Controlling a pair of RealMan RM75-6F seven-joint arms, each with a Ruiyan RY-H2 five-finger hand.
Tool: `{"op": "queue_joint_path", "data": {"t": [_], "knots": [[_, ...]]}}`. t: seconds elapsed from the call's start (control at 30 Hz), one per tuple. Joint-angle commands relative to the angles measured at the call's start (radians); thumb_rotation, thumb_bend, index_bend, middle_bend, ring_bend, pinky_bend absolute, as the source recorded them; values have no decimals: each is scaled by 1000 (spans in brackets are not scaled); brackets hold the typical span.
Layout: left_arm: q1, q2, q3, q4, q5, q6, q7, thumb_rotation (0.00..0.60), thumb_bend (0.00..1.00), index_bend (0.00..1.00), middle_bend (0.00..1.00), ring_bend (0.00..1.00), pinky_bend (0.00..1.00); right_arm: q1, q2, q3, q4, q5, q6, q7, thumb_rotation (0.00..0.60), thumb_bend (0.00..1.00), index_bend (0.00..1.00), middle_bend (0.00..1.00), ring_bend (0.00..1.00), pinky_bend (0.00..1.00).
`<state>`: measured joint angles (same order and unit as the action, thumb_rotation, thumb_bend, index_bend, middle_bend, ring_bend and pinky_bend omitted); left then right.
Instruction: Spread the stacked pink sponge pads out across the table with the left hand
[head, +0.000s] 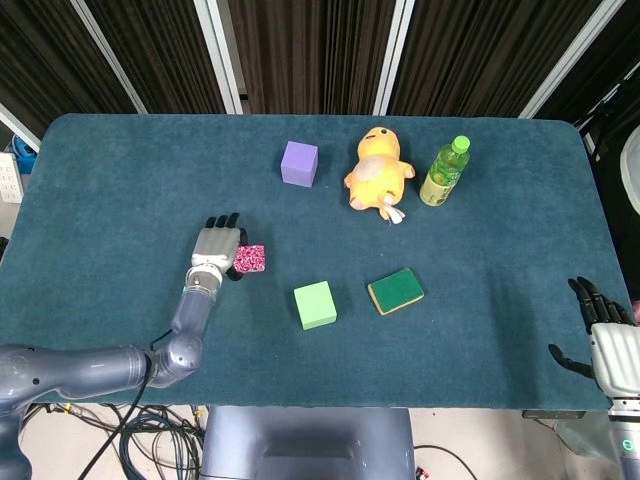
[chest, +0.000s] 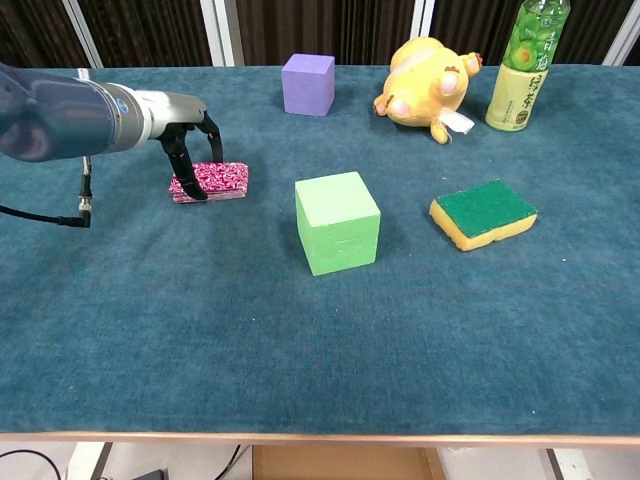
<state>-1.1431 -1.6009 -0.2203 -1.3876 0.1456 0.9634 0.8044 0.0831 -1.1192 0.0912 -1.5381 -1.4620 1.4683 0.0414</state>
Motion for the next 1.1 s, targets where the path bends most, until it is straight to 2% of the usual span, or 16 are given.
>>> {"op": "queue_joint_path", "data": {"t": [0.03,1.1], "knots": [[0,-2,-1,0,0,1,2,600,202,408,95,0,0,0,0,0,0,1,-1,0,600,186,4,73,159,216],[5,-8,-22,-7,11,29,30,600,249,478,104,0,0,1,1,0,-4,5,-6,-2,600,187,4,73,159,216]]}}
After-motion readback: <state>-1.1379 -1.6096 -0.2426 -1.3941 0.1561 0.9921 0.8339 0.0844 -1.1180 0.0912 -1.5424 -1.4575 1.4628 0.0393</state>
